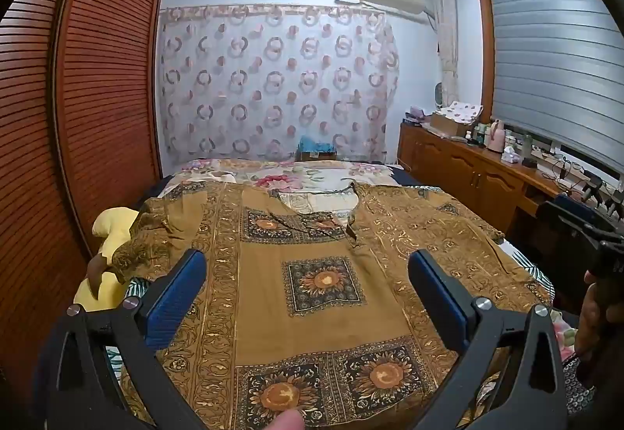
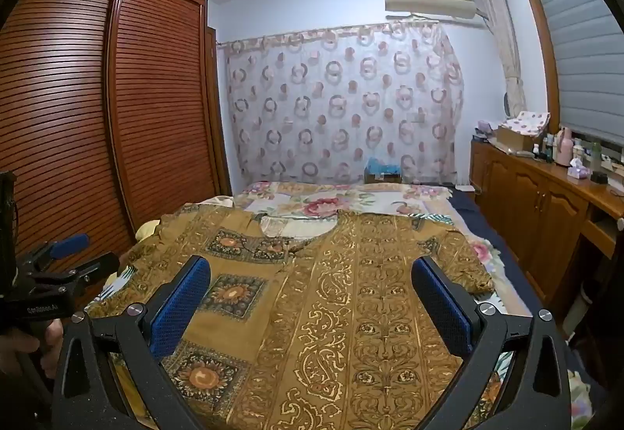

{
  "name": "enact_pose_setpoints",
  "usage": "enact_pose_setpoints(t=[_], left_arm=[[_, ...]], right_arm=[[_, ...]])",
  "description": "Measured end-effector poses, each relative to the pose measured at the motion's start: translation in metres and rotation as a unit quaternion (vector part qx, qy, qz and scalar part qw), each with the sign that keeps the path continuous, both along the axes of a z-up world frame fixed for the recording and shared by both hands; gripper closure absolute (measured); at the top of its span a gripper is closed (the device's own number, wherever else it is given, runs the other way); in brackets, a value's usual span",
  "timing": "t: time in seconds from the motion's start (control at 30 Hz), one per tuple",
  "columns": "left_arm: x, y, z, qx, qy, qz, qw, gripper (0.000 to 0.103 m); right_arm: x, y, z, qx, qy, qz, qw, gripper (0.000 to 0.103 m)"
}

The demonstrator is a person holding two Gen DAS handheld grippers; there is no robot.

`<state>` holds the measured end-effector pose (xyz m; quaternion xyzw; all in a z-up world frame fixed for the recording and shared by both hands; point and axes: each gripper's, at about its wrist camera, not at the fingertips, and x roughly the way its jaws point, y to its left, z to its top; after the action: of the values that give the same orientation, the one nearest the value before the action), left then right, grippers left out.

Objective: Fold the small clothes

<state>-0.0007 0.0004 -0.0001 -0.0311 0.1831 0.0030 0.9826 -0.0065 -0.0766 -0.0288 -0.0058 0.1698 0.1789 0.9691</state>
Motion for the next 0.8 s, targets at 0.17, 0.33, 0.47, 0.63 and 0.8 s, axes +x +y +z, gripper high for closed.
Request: enact_pose_setpoints(t=[0.17,0.33,0.47,0.63,0.8], left_arm=[[-0.0007,0.0003,0.0002,0.002,0.001,0.002,1.0,0.0],[-0.0006,0.0005,0.0001,0.002,0.002,0.002,1.0,0.0],[-0.0004,0.0001,0.0001,0.004,0.003,0.002,1.0,0.0],[-0.0006,0.0001,0.0001,0.005,0.002,0.002,1.0,0.0],[-0.0009,0.0002,0.0002,0.006,0.002,0.002,1.0,0.0]], right_arm=[[0.0036,-0.0042,-0.0006,0.003,0.006,0.0,1.0,0.0],[0.0013,0.0018,-0.0028,-0.011,-0.004,0.002,1.0,0.0],[0.0031,0.0019,-0.0017,-0.009,-0.002,0.001,1.0,0.0],[0.002,0.0017,-0.0017,-0.008,-0.001,0.0,1.0,0.0],[0.0005,0.0007,-0.002,-0.007,0.0,0.0,1.0,0.0]])
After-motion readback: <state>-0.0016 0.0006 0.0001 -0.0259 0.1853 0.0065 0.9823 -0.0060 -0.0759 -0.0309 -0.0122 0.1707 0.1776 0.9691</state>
